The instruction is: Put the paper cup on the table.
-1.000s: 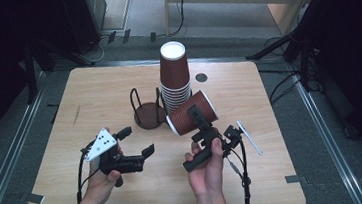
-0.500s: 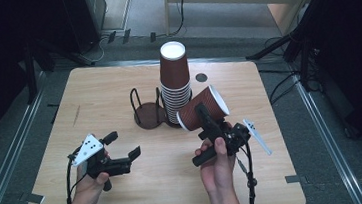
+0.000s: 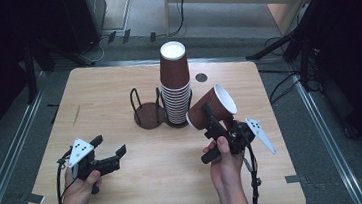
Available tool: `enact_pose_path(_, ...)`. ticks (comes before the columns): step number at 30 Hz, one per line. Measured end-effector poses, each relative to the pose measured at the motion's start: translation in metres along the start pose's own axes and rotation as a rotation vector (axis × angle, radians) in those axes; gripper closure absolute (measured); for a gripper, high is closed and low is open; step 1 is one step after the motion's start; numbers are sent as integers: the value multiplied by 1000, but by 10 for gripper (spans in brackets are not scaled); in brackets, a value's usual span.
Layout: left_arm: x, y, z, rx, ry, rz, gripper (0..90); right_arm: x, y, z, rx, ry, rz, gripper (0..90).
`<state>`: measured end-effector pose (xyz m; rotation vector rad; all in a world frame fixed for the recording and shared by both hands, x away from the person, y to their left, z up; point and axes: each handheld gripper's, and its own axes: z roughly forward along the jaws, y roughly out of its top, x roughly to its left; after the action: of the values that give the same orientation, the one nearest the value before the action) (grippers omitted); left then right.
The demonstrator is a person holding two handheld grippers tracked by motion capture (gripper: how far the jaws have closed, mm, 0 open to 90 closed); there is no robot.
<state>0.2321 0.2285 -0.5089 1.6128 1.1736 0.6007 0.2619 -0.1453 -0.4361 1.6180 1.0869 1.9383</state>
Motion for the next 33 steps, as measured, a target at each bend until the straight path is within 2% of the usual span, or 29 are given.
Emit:
enact_pose_path(2, 1, -1, 0, 12, -8, -4, 73, 0, 0, 0, 0, -8, -12, 131)
enact_pose_path(3, 2, -1, 0, 17, -12, -3, 60, -1, 0, 1, -8, -17, -51, 130)
enact_pose_path(4, 2, -2, -1, 21, -19, -6, 60, -1, 0, 1, -8, -17, -51, 130)
enact_pose_path(5, 4, -4, -1, 29, -35, -10, 26, -3, 1, 2, -14, -15, -89, 131)
enact_pose_path(7, 5, -6, -1, 35, -31, -6, 22, -3, 1, 2, -14, -12, -101, 131)
enact_pose_path(8, 5, -8, -1, 47, -18, -3, 22, -4, 2, 2, -19, -9, -117, 131)
enact_pose_path(9, 8, -10, -1, 52, -10, -12, 22, -4, 4, 3, -27, -12, -163, 131)
enact_pose_path(12, 13, -12, -2, 54, 8, -16, 22, -5, 6, 4, -40, -25, -218, 131)
enact_pose_path(13, 13, -12, -2, 54, 8, -16, 22, -5, 6, 4, -40, -25, -218, 131)
enact_pose_path(17, 22, -18, -3, 67, 52, -32, 19, -10, 11, 9, -45, -55, -301, 131)
enact_pose_path(18, 22, -18, -3, 67, 52, -32, 9, -10, 11, 9, -45, -55, -301, 131)
enact_pose_path(19, 26, -20, -4, 67, 58, -47, 7, -13, 13, 10, -45, -71, -331, 131)
enact_pose_path(22, 30, -20, -6, 61, 71, -51, 7, -16, 14, 12, -47, -79, -348, 131)
enact_pose_path(26, 38, -25, -11, 78, 86, -55, 7, -25, 15, 16, -41, -109, -392, 131)
enact_pose_path(33, 50, -32, -19, 88, 116, -58, 7, -32, 16, 23, -37, -137, -435, 131)
